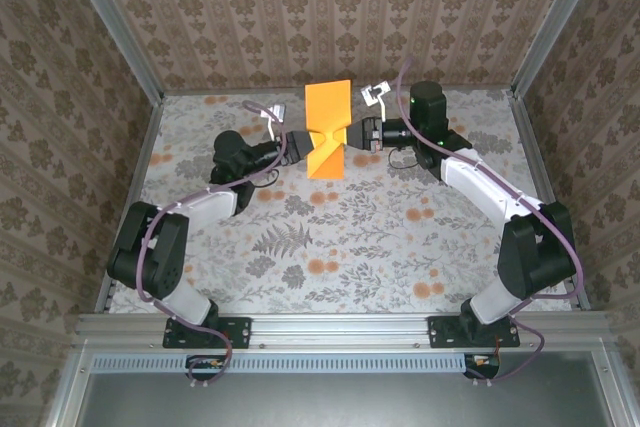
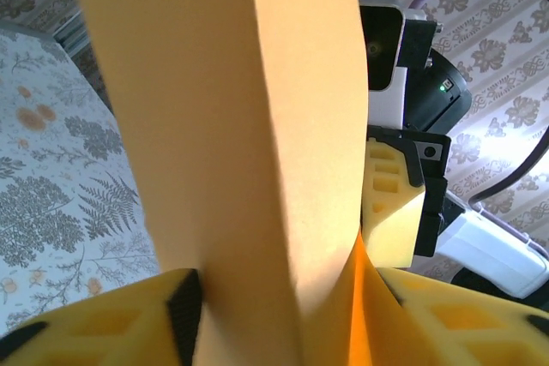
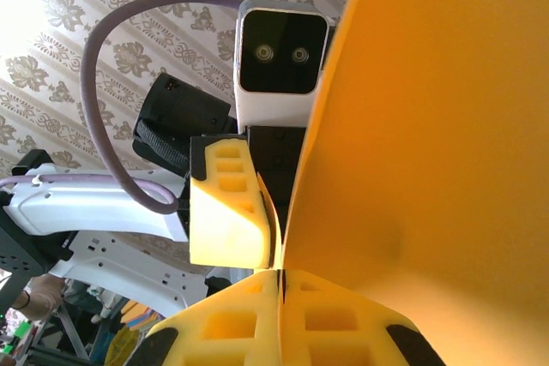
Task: Fold a paper plane with a square sheet of paper (fold left side to right side)
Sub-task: Turn over the paper at the center of the table.
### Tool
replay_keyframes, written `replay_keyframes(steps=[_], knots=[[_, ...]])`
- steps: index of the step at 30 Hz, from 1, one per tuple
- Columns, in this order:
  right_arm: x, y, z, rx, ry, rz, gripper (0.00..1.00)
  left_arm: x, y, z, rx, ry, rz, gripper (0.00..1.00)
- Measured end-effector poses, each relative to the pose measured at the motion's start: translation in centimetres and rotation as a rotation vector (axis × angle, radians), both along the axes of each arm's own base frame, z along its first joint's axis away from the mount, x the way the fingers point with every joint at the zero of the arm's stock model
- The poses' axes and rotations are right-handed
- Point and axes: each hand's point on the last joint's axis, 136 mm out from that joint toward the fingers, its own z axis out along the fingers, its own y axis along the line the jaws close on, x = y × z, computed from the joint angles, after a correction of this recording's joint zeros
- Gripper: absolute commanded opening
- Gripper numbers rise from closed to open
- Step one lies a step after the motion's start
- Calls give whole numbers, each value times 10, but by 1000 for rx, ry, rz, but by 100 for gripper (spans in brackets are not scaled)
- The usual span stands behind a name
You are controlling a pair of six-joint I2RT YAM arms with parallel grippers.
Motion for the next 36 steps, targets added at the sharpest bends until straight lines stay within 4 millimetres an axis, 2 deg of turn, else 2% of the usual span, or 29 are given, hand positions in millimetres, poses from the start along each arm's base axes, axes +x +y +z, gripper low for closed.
replay_keyframes(steps=[2,4,7,12,17,20,24,26,29,31,33,36], knots=[[0,0,-1,-4,7,-4,2,0,0,-2,10,0,1,39],[1,-1,-4,-10,15,-10,5,-2,1,-1,20,-1,3,30],[3,-2,-8,-22,30,-26,13,-5,2,4,25,-22,6,18],[9,-7,-18,-57,50,-70,31,-8,4,7,38,-40,11,12],[15,-30,-27,-122,57,-184,46,-8,7,-3,110,-31,53,2],[17,-54,-30,-203,40,-312,53,-11,5,-11,243,-39,128,0],[16,-99,-32,-351,10,-548,64,-24,-5,-8,470,-120,228,0],[14,-124,-36,-425,7,-668,70,-29,-5,-13,581,-144,277,0],[9,-164,-51,-548,28,-841,80,-35,-1,-40,815,-151,353,0],[4,-189,-66,-631,54,-942,89,-42,0,-66,1009,-152,382,0],[-2,-208,-79,-701,77,-1012,98,-46,1,-86,1166,-159,402,0],[-12,-230,-92,-775,100,-1095,100,-52,10,-119,1400,-146,440,0]])
